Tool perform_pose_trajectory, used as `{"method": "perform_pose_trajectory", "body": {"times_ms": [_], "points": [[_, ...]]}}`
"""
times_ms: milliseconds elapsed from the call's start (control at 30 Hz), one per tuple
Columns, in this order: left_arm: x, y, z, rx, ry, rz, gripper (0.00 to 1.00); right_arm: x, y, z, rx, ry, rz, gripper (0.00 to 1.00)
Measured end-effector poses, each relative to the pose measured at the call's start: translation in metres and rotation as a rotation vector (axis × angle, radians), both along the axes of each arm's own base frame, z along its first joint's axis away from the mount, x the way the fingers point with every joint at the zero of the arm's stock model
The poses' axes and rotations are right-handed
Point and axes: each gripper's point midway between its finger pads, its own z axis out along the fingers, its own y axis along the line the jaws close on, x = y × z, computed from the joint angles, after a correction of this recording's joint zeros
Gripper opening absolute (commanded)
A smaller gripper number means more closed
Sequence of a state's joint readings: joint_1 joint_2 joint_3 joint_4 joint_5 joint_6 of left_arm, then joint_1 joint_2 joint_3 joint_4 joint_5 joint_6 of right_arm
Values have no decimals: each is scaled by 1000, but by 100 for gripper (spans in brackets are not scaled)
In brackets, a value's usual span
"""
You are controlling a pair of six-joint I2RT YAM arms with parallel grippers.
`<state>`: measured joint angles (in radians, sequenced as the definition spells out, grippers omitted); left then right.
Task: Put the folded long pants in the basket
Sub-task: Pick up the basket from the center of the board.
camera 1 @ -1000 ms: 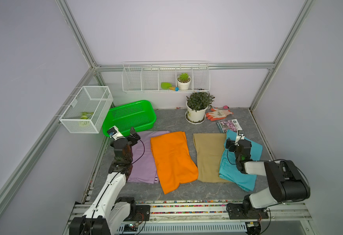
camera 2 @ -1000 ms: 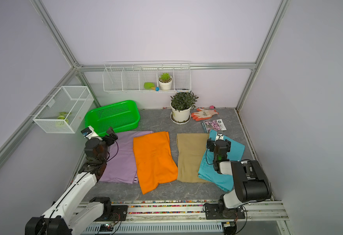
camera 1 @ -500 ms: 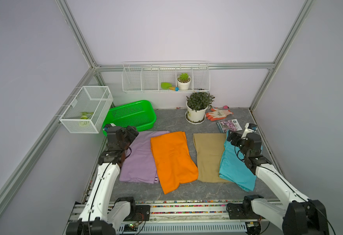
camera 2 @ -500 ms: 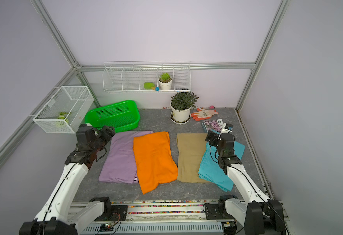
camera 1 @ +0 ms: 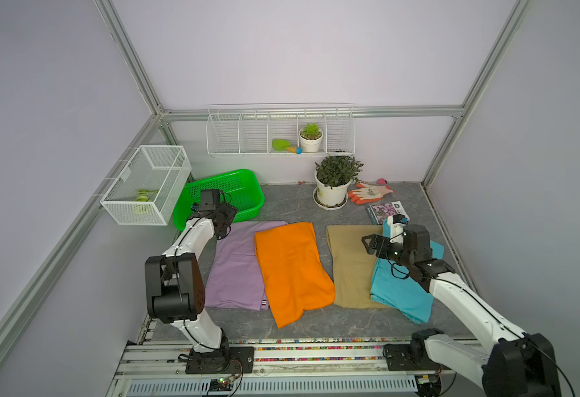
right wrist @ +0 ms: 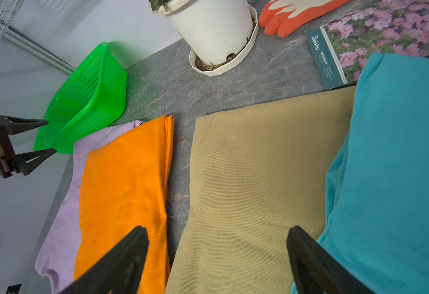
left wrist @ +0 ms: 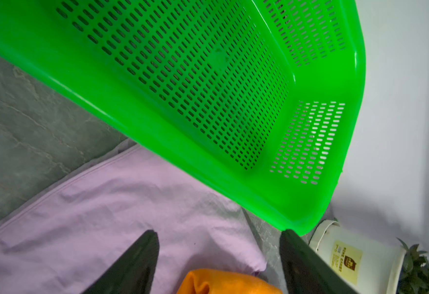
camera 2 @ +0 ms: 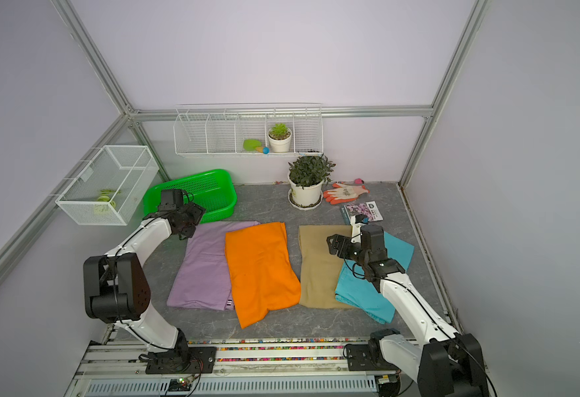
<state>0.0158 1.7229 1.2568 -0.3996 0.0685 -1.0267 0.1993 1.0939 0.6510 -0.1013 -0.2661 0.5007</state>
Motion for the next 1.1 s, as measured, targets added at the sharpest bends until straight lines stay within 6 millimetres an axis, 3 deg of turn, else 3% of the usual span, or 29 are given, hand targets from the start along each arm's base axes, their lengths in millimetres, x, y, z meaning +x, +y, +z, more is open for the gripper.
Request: {"method": "perform_pose_trajectory", "body": {"times_ms": [267,433,533,700,800,900,1100], "points": [[37,15,-27,-67,42,104,71,-14,13,-9,-13,49,61,86],[53,26,-42,-84,62,141,56,-24,17,-23,-40,113,88,86],[53,31,-47,-74,78,156,41,-26,16,-26,-42,124,89,86],[64,36,-29,-90,32,184,15,-26,16,-26,-42,125,89,86],[67,32,-21,-87,21,146,6,-26,16,-27,-43,126,89,86],[61,28,-20,-91,40,149,0,-26,16,-26,-43,125,89,86],[46,21,-10,-143,55,127,0,-27,16,-29,-46,129,91,86]]}}
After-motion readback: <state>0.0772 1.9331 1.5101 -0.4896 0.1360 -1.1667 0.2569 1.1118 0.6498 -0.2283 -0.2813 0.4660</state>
